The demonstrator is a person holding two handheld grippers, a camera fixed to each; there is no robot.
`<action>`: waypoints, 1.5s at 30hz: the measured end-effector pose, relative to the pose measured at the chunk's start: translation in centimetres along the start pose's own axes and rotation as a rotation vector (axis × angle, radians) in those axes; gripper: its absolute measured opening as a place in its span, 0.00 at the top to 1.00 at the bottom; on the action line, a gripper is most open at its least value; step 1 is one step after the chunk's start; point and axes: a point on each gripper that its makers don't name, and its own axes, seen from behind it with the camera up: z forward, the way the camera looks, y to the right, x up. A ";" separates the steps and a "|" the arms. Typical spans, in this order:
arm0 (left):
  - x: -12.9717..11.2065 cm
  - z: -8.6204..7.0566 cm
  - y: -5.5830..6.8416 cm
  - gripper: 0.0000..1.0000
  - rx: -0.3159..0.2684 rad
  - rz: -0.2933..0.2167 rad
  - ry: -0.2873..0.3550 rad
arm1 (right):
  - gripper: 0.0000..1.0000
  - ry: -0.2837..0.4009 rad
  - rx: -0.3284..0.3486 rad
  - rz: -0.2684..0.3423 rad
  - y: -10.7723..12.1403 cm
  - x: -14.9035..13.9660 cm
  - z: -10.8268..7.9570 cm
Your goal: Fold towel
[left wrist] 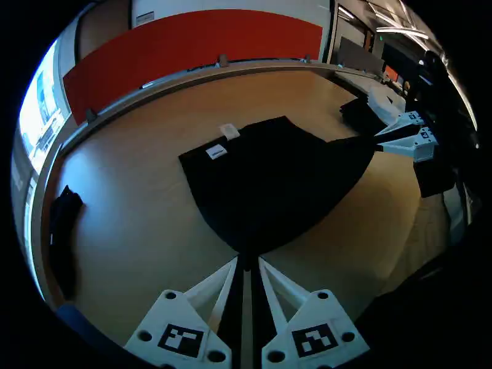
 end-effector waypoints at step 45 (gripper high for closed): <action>4.5 0.5 -1.5 0.92 0.031 -0.036 -0.004 | 0.86 -0.005 -0.030 0.033 2.8 2.5 1.0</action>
